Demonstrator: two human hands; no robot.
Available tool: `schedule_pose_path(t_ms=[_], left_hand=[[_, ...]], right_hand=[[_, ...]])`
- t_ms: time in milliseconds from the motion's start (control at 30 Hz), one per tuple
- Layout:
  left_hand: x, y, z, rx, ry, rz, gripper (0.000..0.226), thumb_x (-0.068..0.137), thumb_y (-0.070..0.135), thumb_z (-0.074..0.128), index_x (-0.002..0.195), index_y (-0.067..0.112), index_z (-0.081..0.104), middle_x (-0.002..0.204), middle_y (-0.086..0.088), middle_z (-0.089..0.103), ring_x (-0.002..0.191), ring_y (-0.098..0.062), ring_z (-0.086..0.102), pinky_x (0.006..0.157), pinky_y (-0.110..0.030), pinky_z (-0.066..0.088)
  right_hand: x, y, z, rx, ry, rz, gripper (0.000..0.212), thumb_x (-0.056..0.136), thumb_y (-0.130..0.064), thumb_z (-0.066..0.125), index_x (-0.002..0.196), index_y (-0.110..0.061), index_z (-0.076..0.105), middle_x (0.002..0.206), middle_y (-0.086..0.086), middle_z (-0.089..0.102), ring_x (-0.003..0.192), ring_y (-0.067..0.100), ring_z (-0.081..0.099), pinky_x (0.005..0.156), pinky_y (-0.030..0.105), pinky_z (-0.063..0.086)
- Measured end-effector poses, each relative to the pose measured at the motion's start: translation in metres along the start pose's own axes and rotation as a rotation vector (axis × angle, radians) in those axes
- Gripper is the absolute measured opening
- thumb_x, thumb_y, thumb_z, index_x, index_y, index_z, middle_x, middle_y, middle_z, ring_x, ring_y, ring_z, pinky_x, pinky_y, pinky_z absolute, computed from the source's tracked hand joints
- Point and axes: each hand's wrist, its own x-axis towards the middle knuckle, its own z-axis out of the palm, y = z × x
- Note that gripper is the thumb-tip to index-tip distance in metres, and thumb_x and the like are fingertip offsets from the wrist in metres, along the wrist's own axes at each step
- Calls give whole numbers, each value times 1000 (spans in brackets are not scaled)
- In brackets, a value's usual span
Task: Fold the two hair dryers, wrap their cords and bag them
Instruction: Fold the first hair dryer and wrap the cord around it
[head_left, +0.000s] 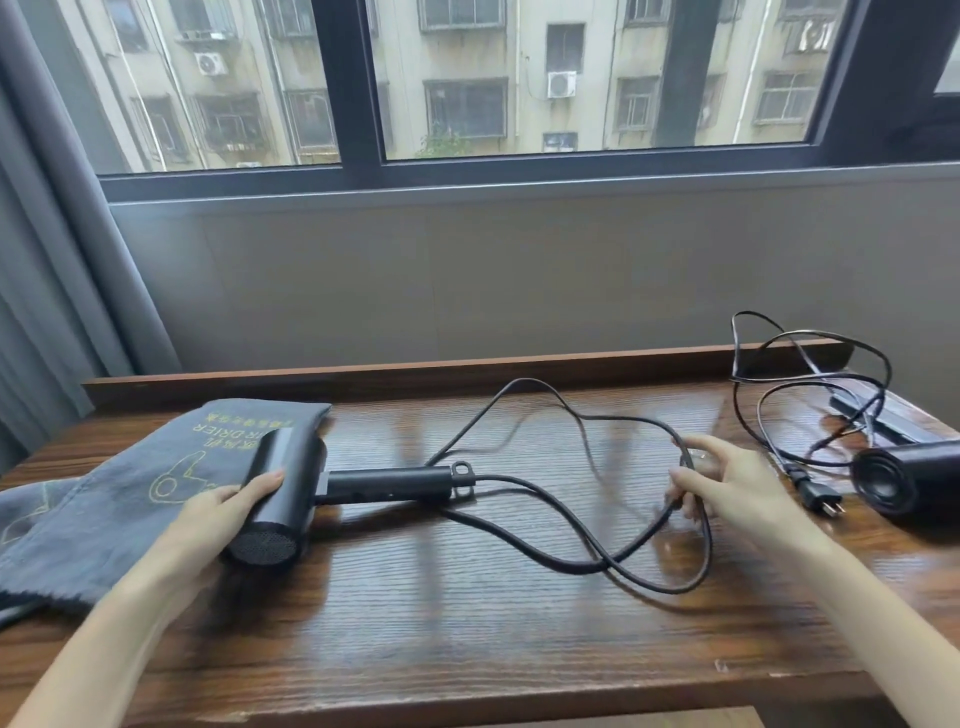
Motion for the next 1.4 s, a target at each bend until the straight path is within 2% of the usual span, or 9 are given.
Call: schedule_pose_path(t_ms=[100,200,333,500,600,733,900,1233,1400], left_hand=[[1,0,-4,91,-33,30,25,88,34,66,75,13,67,85,-9,70,76,-26,64,72,-34,46],[4,1,-6,174,-44,27,30,88,38,65,80,9,71,87,-12,72,79,-28,67,73,-35,47],[7,5,-11,493,-42,32,46,88,51,58,85,8,73,94,-13,73,85,-28,66,71,-34,44],[-5,25,34,775,272,616,49,90,36,63,126,3,57,129,-18,56,122,-35,49,103,-43,36],[-13,26,91,895,68,873,56,88,45,60,132,11,52,133,-6,55,125,-26,47,107,-37,33],[-2,15,137,1058,-117,820,68,86,59,53,140,20,39,135,1,51,126,-21,44,107,-34,29],[9,17,145,1052,-120,842,48,89,52,56,126,23,50,122,2,62,115,-21,54,93,-34,37],[12,29,122,739,-127,925,35,94,43,54,123,23,58,115,2,64,106,-20,58,86,-35,46],[14,32,104,623,-191,925,35,94,45,51,121,26,61,105,7,61,101,-16,58,87,-39,47]], right_hand=[[-2,3,-1,-153,23,-31,29,88,-4,63,114,-16,58,52,-4,68,39,6,55,44,13,42],[-1,7,1,-281,50,-52,35,87,-12,66,122,-14,61,72,0,71,61,16,67,65,29,51],[-3,4,3,-427,81,-93,36,87,-14,64,123,-14,59,77,2,65,68,15,59,63,27,42],[-10,2,10,-601,196,-231,49,84,-11,66,131,-11,51,98,1,45,89,22,47,80,34,39],[-14,-6,20,-722,296,-366,36,79,-10,70,114,-9,62,102,6,48,97,28,49,84,40,43],[-24,-18,46,-768,106,-424,26,86,-33,64,104,-15,67,99,1,61,101,23,54,90,39,44],[-35,-12,75,-900,-133,-480,40,88,-61,44,105,-27,57,100,-10,51,102,13,45,88,28,32],[-39,-4,69,-783,-97,-594,27,87,-42,62,107,-24,57,87,-17,40,88,11,51,76,25,35],[-40,11,38,-778,-234,-594,46,83,-74,41,105,-35,52,91,-24,44,91,2,45,86,23,40]])
